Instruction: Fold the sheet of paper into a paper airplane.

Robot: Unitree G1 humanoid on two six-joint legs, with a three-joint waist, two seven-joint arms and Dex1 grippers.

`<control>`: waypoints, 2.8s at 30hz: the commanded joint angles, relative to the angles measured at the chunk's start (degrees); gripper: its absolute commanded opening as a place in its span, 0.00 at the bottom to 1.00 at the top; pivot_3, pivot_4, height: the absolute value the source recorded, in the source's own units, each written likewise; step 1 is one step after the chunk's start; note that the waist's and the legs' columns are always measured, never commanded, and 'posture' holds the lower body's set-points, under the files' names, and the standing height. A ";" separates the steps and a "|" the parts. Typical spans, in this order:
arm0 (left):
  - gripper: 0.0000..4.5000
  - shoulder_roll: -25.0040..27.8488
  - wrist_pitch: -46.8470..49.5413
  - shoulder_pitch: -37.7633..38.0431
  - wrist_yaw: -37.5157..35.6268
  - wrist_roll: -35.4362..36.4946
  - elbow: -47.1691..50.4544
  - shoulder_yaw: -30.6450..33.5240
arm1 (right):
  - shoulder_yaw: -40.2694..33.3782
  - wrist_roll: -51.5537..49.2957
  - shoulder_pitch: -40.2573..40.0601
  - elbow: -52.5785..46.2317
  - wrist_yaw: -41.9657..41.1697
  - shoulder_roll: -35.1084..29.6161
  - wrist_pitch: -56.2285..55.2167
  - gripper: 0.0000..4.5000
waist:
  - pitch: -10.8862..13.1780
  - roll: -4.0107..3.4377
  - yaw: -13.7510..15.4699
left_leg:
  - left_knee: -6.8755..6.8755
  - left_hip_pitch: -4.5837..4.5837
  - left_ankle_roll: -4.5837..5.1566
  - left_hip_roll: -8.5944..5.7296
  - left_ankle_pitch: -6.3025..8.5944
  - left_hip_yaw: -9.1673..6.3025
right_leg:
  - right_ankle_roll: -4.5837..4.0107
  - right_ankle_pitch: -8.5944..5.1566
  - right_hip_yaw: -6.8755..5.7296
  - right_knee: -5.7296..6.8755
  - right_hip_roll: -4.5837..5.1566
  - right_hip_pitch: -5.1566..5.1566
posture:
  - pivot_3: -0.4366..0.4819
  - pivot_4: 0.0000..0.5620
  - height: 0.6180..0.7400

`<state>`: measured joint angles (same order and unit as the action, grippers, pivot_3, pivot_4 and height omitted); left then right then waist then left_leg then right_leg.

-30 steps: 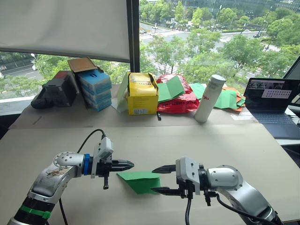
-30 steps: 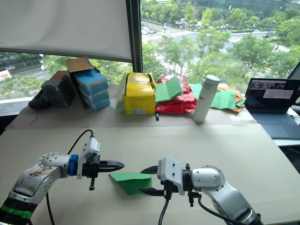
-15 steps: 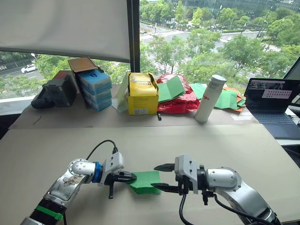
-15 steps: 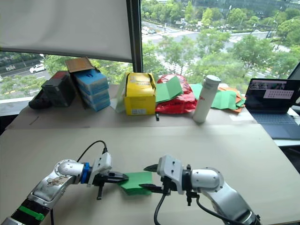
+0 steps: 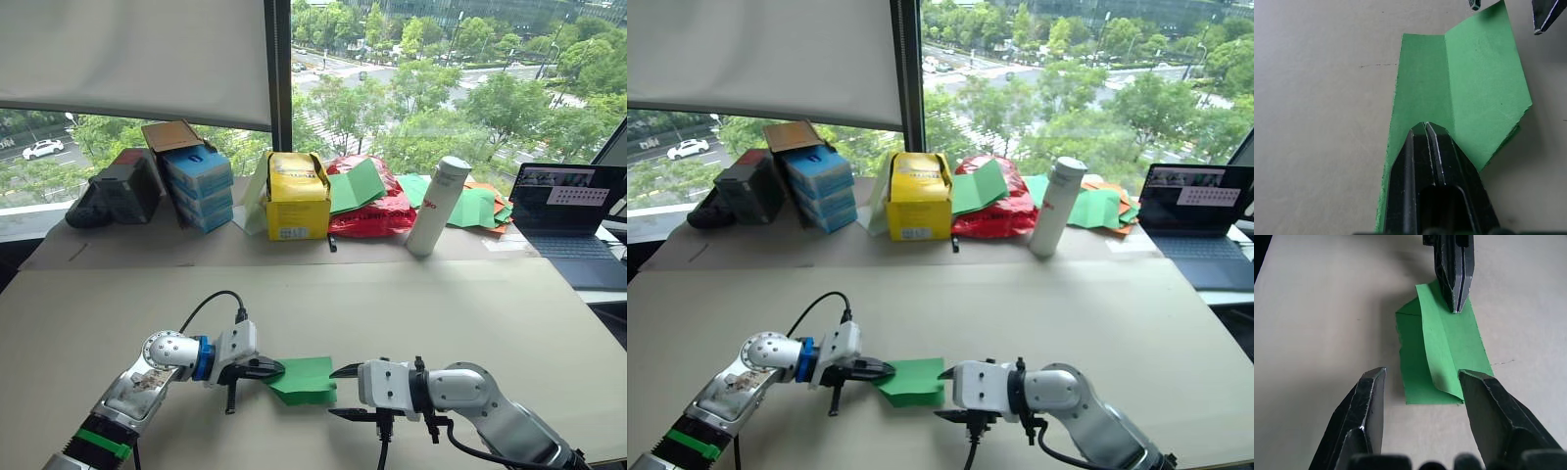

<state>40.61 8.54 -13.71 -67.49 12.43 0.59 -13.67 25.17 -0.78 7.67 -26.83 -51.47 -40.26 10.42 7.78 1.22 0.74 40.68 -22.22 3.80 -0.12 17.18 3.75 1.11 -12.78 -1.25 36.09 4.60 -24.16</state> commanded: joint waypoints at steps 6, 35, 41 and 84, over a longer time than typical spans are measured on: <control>0.00 1.55 1.66 2.15 0.92 -2.60 0.24 -0.86 | -0.51 1.52 1.01 1.41 0.31 2.81 -3.91 0.58 | 0.00 0.00 -0.04 | 0.00 0.00 0.00 0.01 0.00 0.00 | 0.00 0.00 0.02 0.00 -0.02 0.00 | 0.48 0.27 1.00; 0.00 4.66 -2.22 1.18 0.74 -5.92 -5.67 -1.19 | 0.53 2.15 3.57 4.93 -0.57 7.92 -3.38 0.24 | -0.03 -0.05 -0.01 | 0.00 0.20 -0.02 0.06 -0.01 0.00 | -0.04 -0.02 0.10 0.06 -0.07 0.11 | 0.48 0.27 1.00; 0.00 4.59 -2.53 1.95 1.14 -6.13 -5.02 -1.40 | 0.52 2.01 4.38 5.72 -0.90 8.30 -3.37 0.01 | -0.07 -0.11 -0.03 | 0.00 0.21 -0.02 0.07 -0.01 0.00 | -0.04 -0.02 0.11 0.06 -0.06 0.10 | 0.48 0.27 1.00; 0.00 1.86 16.71 1.65 3.29 6.50 12.57 4.25 | 4.47 1.98 17.03 21.13 -4.22 13.94 13.34 0.01 | -0.09 -0.24 -0.41 | -0.02 0.02 -0.06 0.03 -0.03 -0.03 | -0.05 -0.02 0.02 0.08 -0.01 -0.05 | 0.48 0.27 1.00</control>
<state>42.48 27.09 -12.42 -64.52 20.20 13.45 -8.95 28.21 0.07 26.00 -5.96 -55.46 -25.75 23.13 7.69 0.97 0.33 40.66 -22.20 3.74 -0.10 17.15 3.73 1.07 -12.80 -1.23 36.15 4.60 -24.20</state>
